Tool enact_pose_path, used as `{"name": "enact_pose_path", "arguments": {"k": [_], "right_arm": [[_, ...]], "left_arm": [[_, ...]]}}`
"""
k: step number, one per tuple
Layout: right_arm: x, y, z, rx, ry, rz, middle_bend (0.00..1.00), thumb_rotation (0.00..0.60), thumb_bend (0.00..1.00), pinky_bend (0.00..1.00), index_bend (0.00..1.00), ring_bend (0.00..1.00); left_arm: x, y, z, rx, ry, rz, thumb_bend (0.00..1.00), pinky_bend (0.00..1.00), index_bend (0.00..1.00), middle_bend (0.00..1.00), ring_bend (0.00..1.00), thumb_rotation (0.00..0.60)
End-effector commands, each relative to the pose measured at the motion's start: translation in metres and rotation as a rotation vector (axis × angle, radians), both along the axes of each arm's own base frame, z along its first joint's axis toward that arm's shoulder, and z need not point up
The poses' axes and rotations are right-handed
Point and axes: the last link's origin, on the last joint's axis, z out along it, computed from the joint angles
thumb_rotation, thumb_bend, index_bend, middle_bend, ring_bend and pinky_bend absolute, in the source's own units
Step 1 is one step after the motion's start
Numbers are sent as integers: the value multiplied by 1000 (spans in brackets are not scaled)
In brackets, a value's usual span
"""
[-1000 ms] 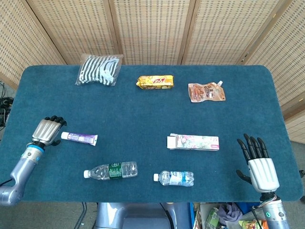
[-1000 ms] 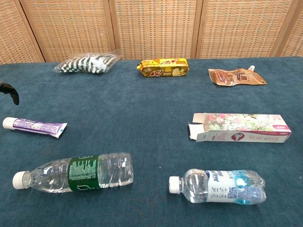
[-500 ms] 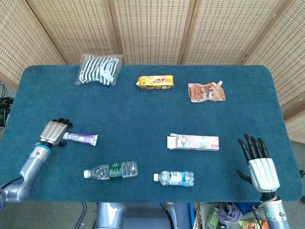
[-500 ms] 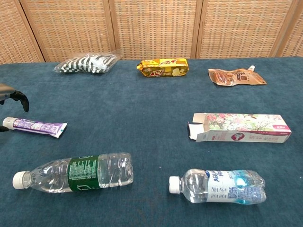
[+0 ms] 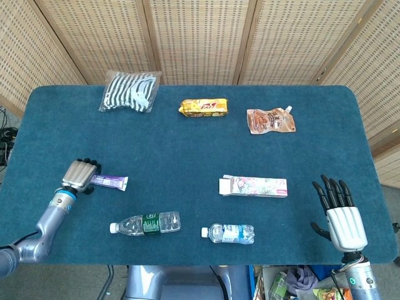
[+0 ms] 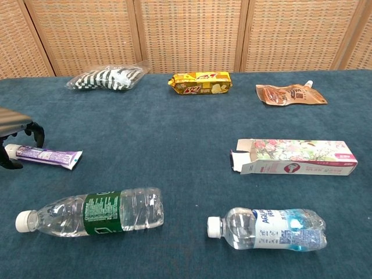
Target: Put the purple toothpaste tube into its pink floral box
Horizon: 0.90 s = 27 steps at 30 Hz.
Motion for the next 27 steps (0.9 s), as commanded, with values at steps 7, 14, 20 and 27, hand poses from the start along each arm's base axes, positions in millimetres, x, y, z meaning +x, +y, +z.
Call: {"name": "enact_pose_path", "arguments": {"k": [7, 14, 20, 27], "right_arm": [[0, 0, 1, -4, -7, 1, 0, 600, 89, 0, 63, 0], [-1, -1, 0, -1, -8, 0, 0, 600, 88, 0, 63, 0], [0, -1, 0, 8, -24, 3, 0, 600, 88, 0, 63, 0], [7, -12, -9, 63, -61, -2, 0, 600, 89, 0, 62, 0]], "left_arm": [[12, 1, -14, 84, -47, -110, 263, 565, 757, 648, 543, 600], [21, 1, -6, 111, -92, -204, 263, 589, 802, 682, 575, 600], [32, -2, 18, 148, -121, -319, 264, 589, 808, 682, 575, 600], [45, -10, 57, 191, -227, -390, 263, 589, 809, 682, 575, 600]]}}
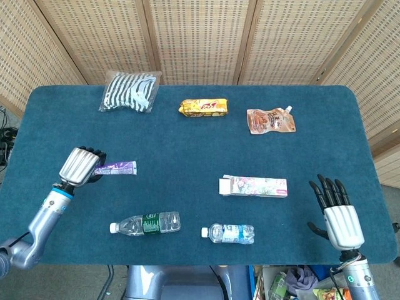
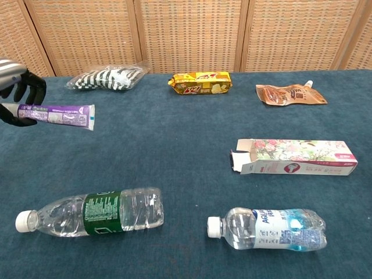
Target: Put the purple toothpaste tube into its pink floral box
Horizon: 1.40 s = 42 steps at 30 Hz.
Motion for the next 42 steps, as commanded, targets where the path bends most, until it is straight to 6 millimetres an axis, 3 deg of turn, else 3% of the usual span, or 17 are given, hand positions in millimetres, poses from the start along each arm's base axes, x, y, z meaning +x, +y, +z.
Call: {"name": "enact_pose_path", "arguments": {"k": [1, 11, 19, 32, 42], "right_arm": [[8, -9, -5, 34, -29, 4, 0, 600, 89, 0, 63, 0], [64, -55, -35, 227, -34, 66, 0, 600, 89, 0, 93, 0], [90, -84, -69, 355, -38, 3, 0, 600, 89, 0, 93, 0], [102, -120, -105, 412, -11, -67, 0, 600, 89, 0, 93, 0], [75, -139, -115, 408, -18, -165, 0, 600, 89, 0, 93, 0]], "left_arm": [[5, -5, 17, 9, -49, -22, 264, 589, 809, 682, 575, 600], [20, -15, 38, 25, -65, -75, 264, 589, 809, 682, 575, 600], [21, -17, 42, 27, -63, -79, 264, 589, 809, 682, 576, 600], [12, -18, 44, 22, -47, -77, 263, 589, 809, 683, 575, 600], [6, -17, 36, 5, -15, -76, 264, 589, 809, 682, 575, 600]]}}
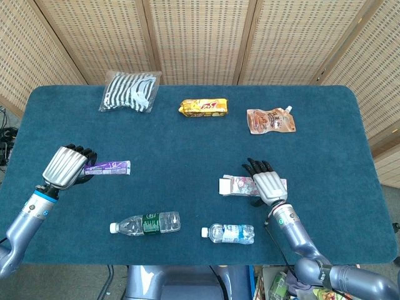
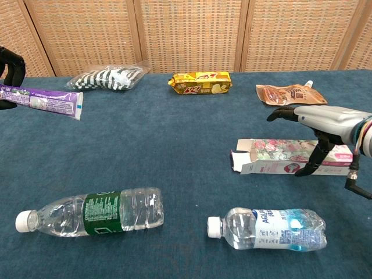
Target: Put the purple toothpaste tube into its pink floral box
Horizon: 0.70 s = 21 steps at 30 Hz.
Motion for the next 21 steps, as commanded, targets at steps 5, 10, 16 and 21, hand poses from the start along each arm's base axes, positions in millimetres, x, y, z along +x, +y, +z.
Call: {"name": "enact_pose_path", "arguments": {"k": [5, 10, 16, 21], "right_arm": [[-26, -5, 0, -19, 6, -63, 6, 600, 89, 0, 187, 0], [-42, -3, 1, -77, -14, -86, 219, 600, 88, 96, 375, 70], [-44, 1, 2, -98, -26, -72, 423, 600, 89, 359, 532, 313], [-33, 6, 2, -100, -59, -34, 464, 600, 88, 397, 568, 359]], "left_arm": [[2, -1, -1, -6, -3, -8, 263, 589, 809, 682, 575, 600], [7, -2, -3, -10, -7, -22, 263, 589, 809, 682, 576, 600], [10, -3, -2, -10, -10, -26, 263, 589, 809, 682, 575, 600], [15, -3, -2, -13, -27, -30, 263, 589, 809, 683, 575, 600]]}}
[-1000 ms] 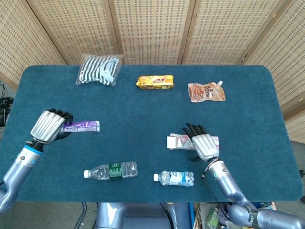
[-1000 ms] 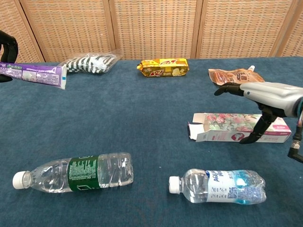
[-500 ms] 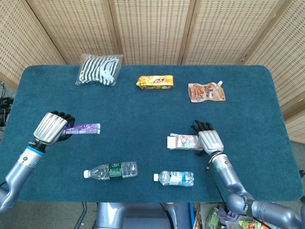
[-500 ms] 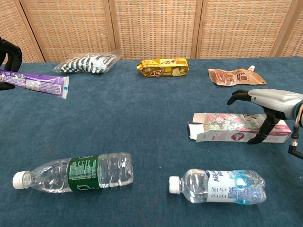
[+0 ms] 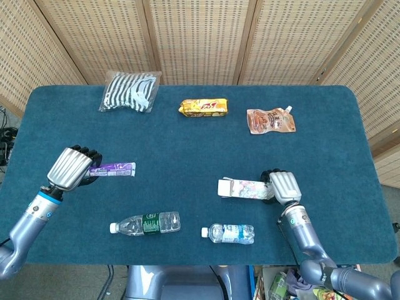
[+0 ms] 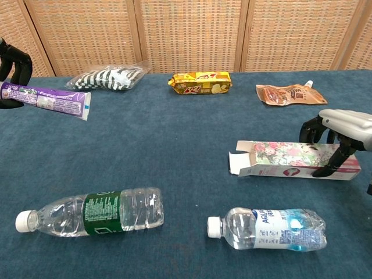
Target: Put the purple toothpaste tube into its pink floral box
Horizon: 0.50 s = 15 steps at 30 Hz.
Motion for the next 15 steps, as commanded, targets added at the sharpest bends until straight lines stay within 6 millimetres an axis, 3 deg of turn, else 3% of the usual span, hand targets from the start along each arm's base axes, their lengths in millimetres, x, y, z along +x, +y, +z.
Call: {"name": "enact_pose_path", "arguments": {"k": [1, 15], "right_arm": [[10, 4, 0, -3, -32, 21, 464, 600, 89, 398, 568, 359], [83, 23, -2, 52, -247, 31, 465, 600, 89, 398, 570, 359]], "left_arm": [[3, 0, 1, 1, -6, -6, 263, 589, 809, 683, 575, 600], [52, -5, 18, 0, -55, -100, 263, 589, 809, 682, 575, 600]]}}
